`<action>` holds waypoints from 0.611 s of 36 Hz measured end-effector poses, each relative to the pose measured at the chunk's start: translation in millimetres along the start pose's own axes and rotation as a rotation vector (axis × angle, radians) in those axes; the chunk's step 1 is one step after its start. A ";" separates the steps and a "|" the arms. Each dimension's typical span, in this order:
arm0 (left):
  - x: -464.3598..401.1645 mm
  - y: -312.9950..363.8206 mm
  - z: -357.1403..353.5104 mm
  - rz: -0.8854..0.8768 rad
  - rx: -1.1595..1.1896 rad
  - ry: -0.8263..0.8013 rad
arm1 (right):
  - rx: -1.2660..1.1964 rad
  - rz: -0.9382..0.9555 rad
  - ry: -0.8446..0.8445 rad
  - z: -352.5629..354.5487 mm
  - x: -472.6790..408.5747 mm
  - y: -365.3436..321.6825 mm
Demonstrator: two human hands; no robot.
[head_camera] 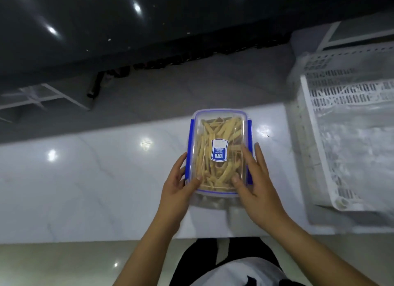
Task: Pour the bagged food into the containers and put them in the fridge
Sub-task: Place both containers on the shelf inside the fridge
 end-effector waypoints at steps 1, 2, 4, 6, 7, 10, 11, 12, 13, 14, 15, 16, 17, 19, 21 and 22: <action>5.1 -2.4 1.3 0.010 -0.001 -0.002 | -0.045 -0.048 0.015 0.7 5.3 4.1; 10.1 -5.3 2.6 0.020 -0.001 -0.004 | -0.080 -0.089 0.015 0.7 10.1 8.2; 19.6 -11.8 7.7 0.044 -0.008 0.003 | -0.181 -0.157 -0.006 -1.9 17.6 15.3; 28.6 -18.6 13.9 0.061 -0.039 0.008 | -0.278 -0.210 -0.002 -4.0 26.3 21.7; 32.3 -22.1 17.1 0.067 -0.053 0.004 | -0.309 -0.244 0.007 -5.7 30.9 26.0; 36.0 -27.4 25.4 0.074 -0.072 -0.023 | -0.387 -0.327 0.034 -12.6 43.5 38.4; 34.5 -27.3 27.4 0.071 -0.069 -0.037 | -0.405 -0.346 0.044 -14.8 46.0 40.3; 31.7 -26.8 28.9 0.067 -0.064 -0.054 | -0.423 -0.361 0.057 -17.2 47.8 41.3; 28.2 -26.0 29.0 0.064 -0.058 -0.070 | -0.443 -0.374 0.067 -18.8 48.2 41.9; 25.2 -24.3 29.8 0.057 -0.053 -0.093 | -0.455 -0.377 0.086 -21.6 49.2 40.0; 22.6 -21.5 31.0 0.042 -0.052 -0.120 | -0.464 -0.378 0.118 -24.6 50.7 37.3; 19.7 -19.0 32.0 0.027 -0.055 -0.146 | -0.472 -0.379 0.156 -26.6 52.0 35.9; 17.2 -17.0 33.2 0.014 -0.064 -0.169 | -0.486 -0.384 0.198 -28.9 54.2 35.2; 14.5 -13.9 36.3 -0.006 -0.078 -0.211 | -0.515 -0.397 0.279 -35.7 60.3 33.5; 14.1 -11.4 38.9 -0.027 -0.081 -0.248 | -0.512 -0.405 0.354 -41.8 69.4 32.1; 14.6 -11.3 40.0 -0.036 -0.076 -0.270 | -0.510 -0.402 0.396 -44.0 76.0 30.3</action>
Point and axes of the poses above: each hand's wrist, its own x-axis away from the middle knuckle, its own z-axis out of the back of the hand, y = z × x, the point moved 8 cm from there along -x, towards the middle knuckle, and after that the axes turned 1 degree about -x, right-handed, at the moved point
